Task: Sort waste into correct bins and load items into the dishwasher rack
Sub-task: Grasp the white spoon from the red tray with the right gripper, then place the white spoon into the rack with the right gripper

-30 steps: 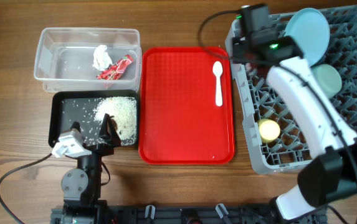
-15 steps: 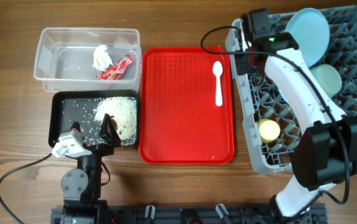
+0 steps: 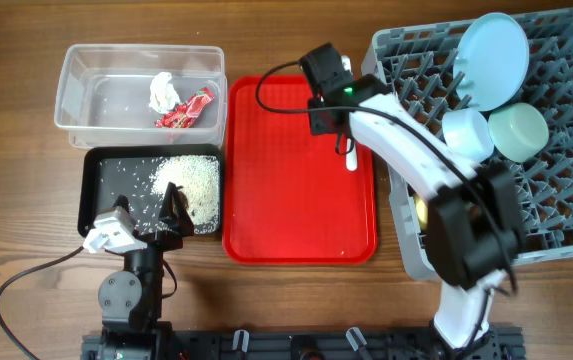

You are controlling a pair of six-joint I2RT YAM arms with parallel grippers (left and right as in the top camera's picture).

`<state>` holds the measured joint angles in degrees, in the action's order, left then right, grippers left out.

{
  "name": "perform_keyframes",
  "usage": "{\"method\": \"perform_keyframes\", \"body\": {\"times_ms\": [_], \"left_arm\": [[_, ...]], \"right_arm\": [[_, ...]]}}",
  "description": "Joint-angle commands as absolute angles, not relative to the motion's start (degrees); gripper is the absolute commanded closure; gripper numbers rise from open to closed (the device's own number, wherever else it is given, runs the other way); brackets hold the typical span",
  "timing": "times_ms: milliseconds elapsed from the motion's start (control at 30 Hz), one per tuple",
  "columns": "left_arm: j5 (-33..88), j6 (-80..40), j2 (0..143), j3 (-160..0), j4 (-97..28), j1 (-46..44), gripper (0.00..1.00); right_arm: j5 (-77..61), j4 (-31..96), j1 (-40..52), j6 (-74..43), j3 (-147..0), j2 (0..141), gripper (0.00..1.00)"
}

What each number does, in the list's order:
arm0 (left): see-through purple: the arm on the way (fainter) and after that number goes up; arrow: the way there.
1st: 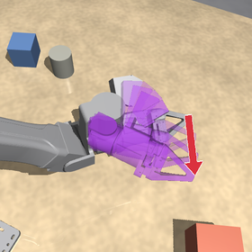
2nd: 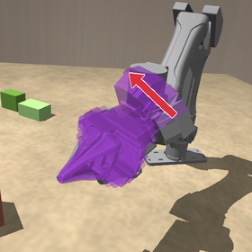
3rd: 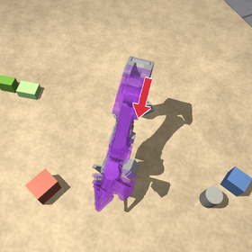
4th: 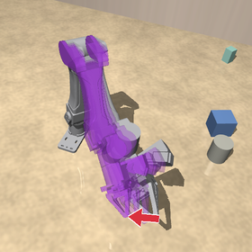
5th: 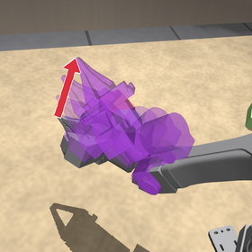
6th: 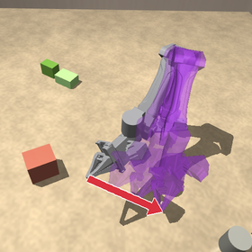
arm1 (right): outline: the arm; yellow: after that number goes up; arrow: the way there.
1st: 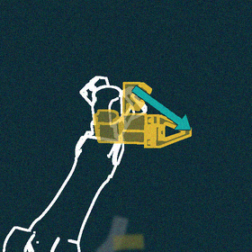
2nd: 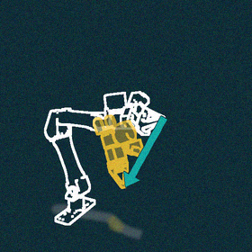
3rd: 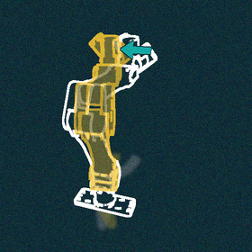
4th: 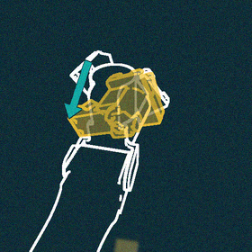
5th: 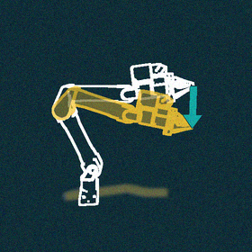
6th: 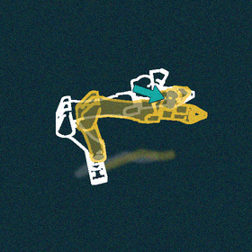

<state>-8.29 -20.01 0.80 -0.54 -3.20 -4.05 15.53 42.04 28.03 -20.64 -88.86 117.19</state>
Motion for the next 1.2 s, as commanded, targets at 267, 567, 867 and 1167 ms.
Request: {"method": "perform_keyframes", "body": {"times_ms": [267, 567, 867, 1167], "left_arm": [[-9.04, -19.92, 0.38, -0.34, -3.25, -3.73, 0.0], [-9.04, -19.92, 0.38, -0.34, -3.25, -3.73, 0.0], [-9.04, -19.92, 0.38, -0.34, -3.25, -3.73, 0.0], [-9.04, -19.92, 0.38, -0.34, -3.25, -3.73, 0.0]], "right_arm": [[13.32, 41.63, 25.65, -23.94, -88.49, 127.13, 0.81], [5.28, 44.21, 25.69, -20.84, -88.49, 117.08, 0.96], [19.68, 45.08, 21.04, -8.23, -88.49, 97.73, 0.96], [7.46, 48.01, 11.33, 4.51, -88.49, 105.71, 0.92]]}}
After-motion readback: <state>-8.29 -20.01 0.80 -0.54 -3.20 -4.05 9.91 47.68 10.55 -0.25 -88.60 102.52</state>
